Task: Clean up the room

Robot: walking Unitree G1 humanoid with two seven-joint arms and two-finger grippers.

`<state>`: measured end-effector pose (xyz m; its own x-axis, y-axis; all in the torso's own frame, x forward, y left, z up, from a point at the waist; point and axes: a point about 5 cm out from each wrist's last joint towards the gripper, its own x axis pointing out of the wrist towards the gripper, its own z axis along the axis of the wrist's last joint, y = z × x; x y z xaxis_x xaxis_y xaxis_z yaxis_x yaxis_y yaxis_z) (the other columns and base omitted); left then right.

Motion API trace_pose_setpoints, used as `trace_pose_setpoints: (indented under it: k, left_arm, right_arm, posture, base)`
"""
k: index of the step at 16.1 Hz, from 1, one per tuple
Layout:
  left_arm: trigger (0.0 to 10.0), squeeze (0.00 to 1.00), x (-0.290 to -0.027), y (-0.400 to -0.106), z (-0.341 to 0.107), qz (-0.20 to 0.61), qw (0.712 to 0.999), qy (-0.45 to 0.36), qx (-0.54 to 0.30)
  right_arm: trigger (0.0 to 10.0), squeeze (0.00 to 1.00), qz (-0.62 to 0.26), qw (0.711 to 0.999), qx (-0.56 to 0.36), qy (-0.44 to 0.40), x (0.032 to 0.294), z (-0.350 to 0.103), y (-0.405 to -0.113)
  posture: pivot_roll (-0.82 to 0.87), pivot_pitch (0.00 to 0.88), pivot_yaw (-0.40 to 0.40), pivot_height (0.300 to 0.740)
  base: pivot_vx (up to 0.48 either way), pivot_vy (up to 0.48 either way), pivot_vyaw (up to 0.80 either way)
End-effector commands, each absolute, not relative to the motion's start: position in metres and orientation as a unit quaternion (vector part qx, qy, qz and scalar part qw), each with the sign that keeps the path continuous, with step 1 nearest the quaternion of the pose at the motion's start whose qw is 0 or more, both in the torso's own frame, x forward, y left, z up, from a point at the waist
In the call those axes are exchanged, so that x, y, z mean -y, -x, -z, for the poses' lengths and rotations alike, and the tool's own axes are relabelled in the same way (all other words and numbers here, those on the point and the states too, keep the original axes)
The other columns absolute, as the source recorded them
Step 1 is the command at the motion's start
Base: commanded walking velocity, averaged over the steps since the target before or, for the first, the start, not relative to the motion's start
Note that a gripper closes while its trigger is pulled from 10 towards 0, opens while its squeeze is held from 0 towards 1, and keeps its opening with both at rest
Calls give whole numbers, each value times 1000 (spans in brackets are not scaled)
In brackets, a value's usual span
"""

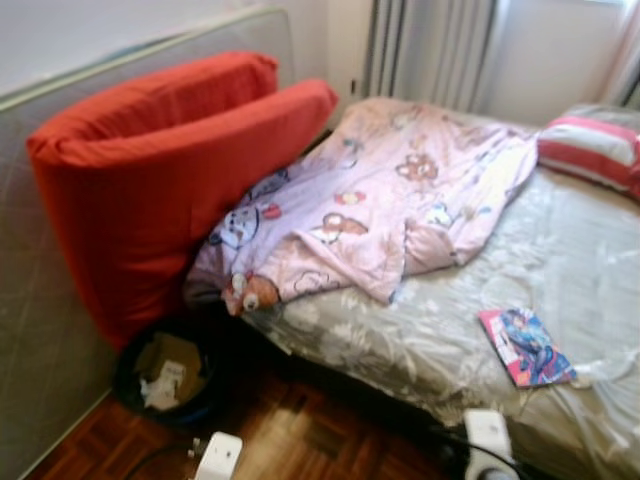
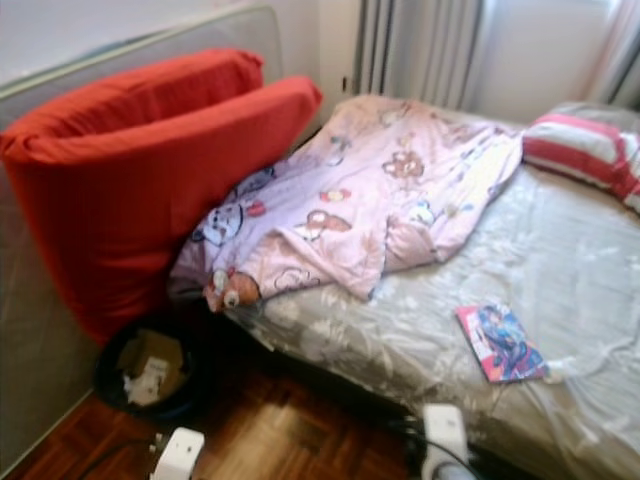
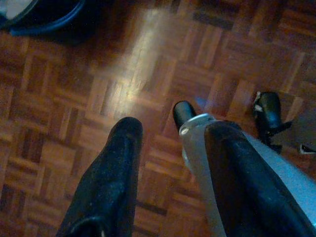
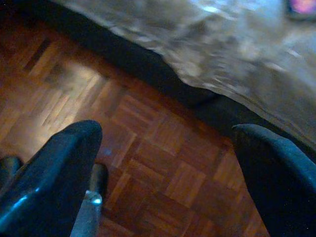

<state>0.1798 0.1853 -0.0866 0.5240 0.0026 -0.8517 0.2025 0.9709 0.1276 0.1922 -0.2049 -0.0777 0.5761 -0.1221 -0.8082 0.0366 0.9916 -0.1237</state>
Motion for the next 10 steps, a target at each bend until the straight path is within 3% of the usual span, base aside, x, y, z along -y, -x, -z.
trace_pose_setpoints:
  k: [1, 4, 10]
  left_arm:
    - [10000, 0, -196, -176, 87, 42, 863, -107, -491]
    - [10000, 0, -206, -174, 86, 30, 864, -103, -492]
    - [10000, 0, -210, -177, 84, 37, 864, -118, -488]
  right_arm:
    - [10000, 0, 48, 882, -467, 46, 203, 79, -190]
    - [10000, 0, 30, 877, -478, 49, 198, 81, -189]
    - [10000, 0, 98, 878, -466, -45, 193, 83, -185]
  posture:
    - [-58, 0, 17, 740]
    - [-51, 0, 39, 740]
    - [-44, 0, 50, 740]
  base:
    - [0, 0, 0]
    - [0, 0, 0]
    - [0, 0, 0]
